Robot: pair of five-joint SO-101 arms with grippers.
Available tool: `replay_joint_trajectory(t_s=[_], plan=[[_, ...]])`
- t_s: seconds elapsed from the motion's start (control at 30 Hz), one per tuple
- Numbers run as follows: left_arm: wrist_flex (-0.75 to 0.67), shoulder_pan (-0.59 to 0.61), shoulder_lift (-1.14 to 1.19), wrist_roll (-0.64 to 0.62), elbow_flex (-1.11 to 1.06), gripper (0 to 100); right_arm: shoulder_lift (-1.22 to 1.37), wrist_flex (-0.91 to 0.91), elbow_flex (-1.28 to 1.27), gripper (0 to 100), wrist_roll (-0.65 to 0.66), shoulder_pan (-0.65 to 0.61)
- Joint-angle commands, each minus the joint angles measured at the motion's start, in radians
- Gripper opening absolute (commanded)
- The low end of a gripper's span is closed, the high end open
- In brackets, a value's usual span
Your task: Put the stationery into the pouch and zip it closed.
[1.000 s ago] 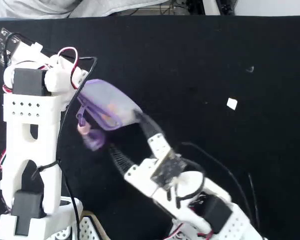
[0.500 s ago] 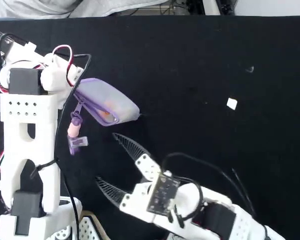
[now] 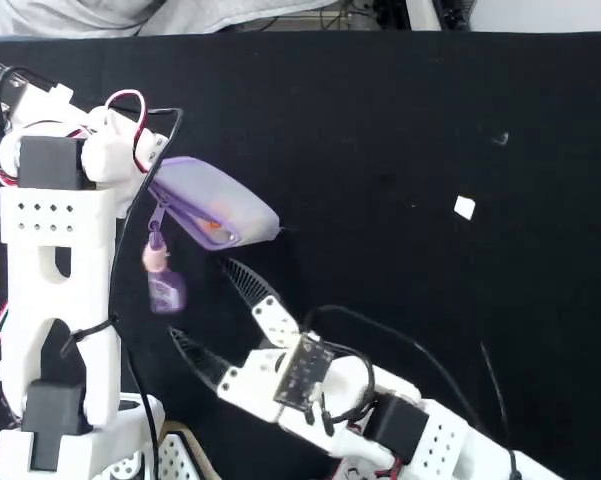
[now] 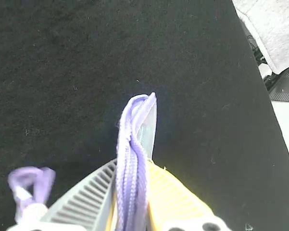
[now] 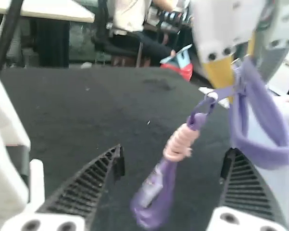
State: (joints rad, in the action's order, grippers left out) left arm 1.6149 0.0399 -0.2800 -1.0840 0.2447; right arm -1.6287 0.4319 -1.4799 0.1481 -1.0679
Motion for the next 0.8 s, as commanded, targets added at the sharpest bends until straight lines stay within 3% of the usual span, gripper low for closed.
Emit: replay_joint_trajectory(t_s=[0.0,0.3,0.77], plan=[[-0.011,-0.03,-0.034,-0.009,0.05,3,0.124,-0.005,0.12,29.2,-0.048,0.023],[-0.006,0.008,-0.031,-0.009,0.05,3,0.63,-0.026,0.384,29.9,-0.1,0.025],[0.0,0.035,-0.034,-0.005,0.059,3,0.69,-0.064,0.397,29.7,-0.121,0.063]])
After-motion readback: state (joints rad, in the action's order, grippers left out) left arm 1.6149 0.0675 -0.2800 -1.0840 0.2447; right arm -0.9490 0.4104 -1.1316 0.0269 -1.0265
